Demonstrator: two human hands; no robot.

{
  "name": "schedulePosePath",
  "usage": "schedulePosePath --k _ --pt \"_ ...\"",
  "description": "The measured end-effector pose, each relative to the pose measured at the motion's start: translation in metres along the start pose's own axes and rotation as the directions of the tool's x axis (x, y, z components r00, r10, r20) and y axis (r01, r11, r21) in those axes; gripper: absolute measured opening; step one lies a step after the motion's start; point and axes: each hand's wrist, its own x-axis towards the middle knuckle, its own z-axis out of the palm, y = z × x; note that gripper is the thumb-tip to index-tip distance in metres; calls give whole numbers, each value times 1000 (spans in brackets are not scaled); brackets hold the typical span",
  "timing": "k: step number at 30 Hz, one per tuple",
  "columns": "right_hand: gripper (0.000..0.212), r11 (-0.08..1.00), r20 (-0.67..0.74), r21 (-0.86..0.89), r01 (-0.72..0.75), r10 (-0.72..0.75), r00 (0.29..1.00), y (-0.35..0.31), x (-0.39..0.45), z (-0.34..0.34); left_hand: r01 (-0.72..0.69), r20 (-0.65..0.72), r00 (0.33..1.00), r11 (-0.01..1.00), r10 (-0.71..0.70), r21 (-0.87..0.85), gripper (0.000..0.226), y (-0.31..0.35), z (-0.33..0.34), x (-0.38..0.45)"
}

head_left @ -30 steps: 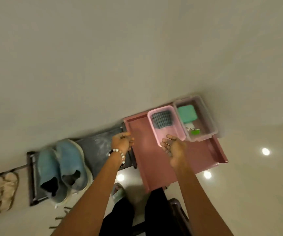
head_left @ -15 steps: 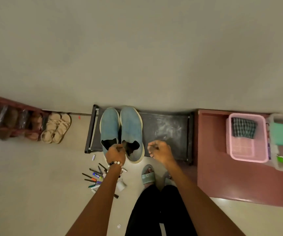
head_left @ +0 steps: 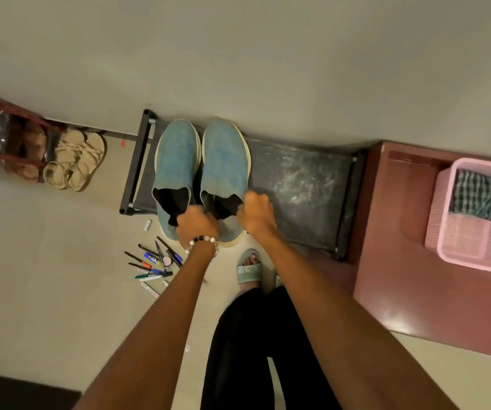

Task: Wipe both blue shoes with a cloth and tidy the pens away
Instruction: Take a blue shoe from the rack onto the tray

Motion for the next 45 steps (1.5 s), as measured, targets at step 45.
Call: schedulePosePath --k 45 --pt "12 290 -318 944 156 676 665 322 -261 -42 -929 63 196 206 979 -307 44 35 147 -317"
